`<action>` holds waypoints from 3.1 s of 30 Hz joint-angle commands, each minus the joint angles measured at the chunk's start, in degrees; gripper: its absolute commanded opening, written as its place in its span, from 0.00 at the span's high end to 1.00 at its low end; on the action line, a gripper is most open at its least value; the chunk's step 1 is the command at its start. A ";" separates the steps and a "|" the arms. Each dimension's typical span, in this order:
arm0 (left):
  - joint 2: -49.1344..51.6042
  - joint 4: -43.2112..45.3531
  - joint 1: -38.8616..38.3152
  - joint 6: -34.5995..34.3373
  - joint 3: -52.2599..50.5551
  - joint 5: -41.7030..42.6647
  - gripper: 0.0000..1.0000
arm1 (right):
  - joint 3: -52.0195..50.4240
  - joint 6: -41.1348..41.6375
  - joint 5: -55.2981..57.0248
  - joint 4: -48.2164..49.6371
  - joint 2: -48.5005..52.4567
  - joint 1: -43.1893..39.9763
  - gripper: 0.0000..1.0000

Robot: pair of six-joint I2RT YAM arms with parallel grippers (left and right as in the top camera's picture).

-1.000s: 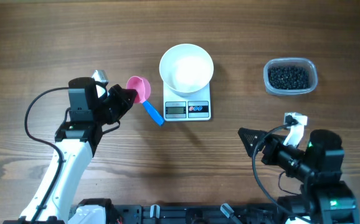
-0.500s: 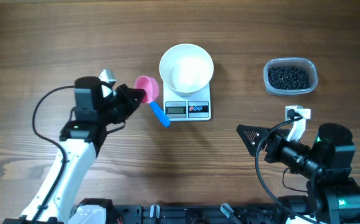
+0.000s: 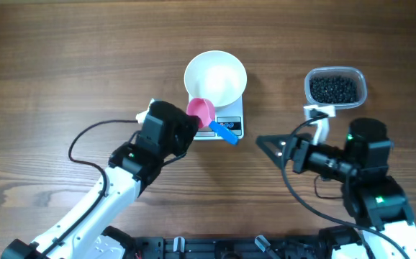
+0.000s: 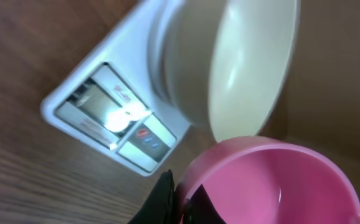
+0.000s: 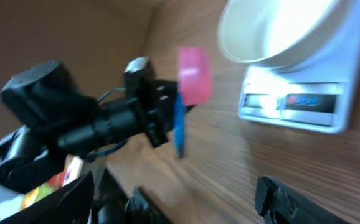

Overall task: Scoop item into bowl and weigh 150g on scale
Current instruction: 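Move the right gripper to the scoop's blue handle beside the left gripper, then close the right gripper on the blue handle while the left holds the scoop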

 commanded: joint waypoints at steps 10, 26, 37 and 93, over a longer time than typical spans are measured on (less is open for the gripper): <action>-18.97 -19.10 -0.26 -9.42 0.17 -17.38 0.96 | 0.79 3.02 5.86 20.76 15.32 20.92 0.13; -17.05 -24.76 -0.33 -15.28 0.17 -15.28 0.96 | 0.79 10.12 5.88 31.87 24.09 23.26 0.47; -12.92 -19.74 -0.90 -15.45 0.17 -11.96 0.96 | 0.79 10.95 6.54 32.02 24.09 23.26 0.55; -12.92 -19.76 -6.86 -10.25 0.17 -11.98 0.96 | 0.79 11.78 16.94 31.32 24.20 29.27 0.83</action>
